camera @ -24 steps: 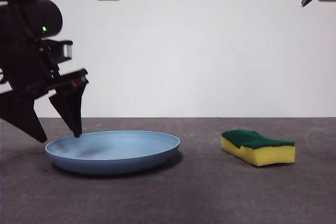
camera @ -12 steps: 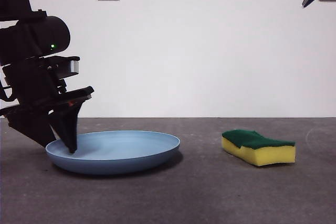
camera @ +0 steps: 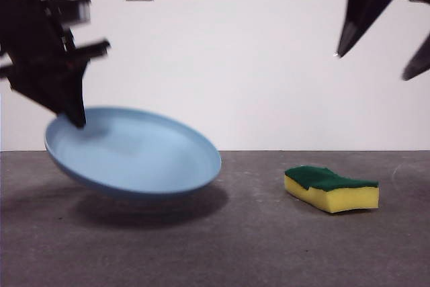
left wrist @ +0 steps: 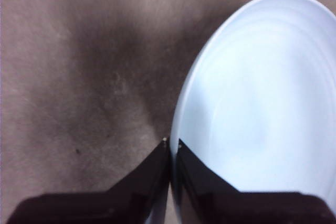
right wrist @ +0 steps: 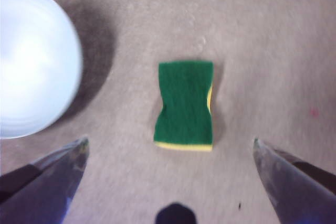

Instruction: Pick up the plate,pick up the cloth,clean the plate with the cloth

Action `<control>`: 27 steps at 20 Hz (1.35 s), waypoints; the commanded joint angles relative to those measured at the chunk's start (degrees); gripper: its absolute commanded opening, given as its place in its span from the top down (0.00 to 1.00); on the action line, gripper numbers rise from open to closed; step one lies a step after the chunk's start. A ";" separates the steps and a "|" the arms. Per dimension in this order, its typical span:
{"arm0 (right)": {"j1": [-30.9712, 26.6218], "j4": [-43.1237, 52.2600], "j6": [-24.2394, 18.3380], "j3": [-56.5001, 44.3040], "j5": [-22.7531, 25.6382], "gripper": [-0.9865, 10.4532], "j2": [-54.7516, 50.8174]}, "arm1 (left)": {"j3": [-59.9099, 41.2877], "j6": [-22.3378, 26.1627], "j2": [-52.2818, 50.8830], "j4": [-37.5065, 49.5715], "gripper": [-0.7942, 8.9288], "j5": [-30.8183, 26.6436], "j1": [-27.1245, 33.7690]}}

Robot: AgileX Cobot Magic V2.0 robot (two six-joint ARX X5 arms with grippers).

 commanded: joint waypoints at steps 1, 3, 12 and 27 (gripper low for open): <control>2.38 0.46 -1.88 3.28 2.16 0.45 5.55 | -0.26 0.74 -4.09 -1.81 0.93 0.28 -0.33; 3.34 0.52 -4.42 5.77 2.38 0.45 10.32 | -0.26 0.90 -6.88 -3.34 0.93 0.28 -0.33; 3.93 5.97 -7.30 7.63 3.32 0.45 27.98 | -0.26 1.11 -8.74 -6.21 0.93 0.79 -0.35; 3.91 7.74 -7.76 7.63 4.59 0.82 35.56 | -0.26 1.09 -8.74 -6.29 0.93 0.79 -0.59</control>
